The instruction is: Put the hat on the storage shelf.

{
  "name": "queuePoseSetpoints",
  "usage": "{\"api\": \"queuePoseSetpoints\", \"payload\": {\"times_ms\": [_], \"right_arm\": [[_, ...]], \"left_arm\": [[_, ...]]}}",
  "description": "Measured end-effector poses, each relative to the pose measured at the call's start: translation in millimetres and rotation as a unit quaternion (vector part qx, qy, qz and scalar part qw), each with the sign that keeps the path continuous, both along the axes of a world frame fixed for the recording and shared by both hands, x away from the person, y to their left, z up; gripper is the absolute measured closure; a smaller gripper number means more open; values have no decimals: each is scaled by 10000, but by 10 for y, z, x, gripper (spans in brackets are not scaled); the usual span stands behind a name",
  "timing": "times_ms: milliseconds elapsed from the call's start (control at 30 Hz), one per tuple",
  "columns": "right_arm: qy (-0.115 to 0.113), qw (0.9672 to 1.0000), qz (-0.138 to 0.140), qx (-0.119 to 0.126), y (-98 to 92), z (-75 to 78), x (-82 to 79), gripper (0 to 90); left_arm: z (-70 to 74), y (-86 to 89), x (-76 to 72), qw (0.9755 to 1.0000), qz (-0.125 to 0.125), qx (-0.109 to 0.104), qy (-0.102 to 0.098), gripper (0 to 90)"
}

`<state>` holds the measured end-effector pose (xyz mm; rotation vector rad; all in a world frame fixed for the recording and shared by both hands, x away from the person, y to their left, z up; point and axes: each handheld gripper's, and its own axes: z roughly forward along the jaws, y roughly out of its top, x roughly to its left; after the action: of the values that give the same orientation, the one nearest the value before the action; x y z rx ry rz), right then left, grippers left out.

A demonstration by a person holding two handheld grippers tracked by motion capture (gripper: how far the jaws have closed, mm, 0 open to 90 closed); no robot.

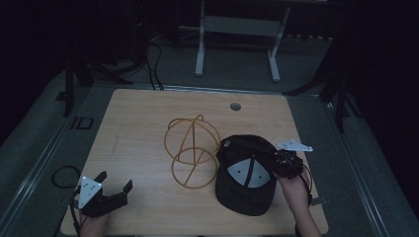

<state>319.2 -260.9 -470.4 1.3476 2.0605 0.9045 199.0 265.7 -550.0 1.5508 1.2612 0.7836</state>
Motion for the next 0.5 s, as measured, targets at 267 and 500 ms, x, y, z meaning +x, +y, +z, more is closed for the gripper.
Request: {"api": "queuePoseSetpoints", "payload": {"times_ms": [267,500], "right_arm": [[-148,9996,-231,-39,10,-38,4,887],[-271,9994,-179,113,11,40,-32,888]], "left_arm": [[-1,-8,0,10000,-4,3,21,47],[3,-23,-2,10000,-45,0,47,47]]}}
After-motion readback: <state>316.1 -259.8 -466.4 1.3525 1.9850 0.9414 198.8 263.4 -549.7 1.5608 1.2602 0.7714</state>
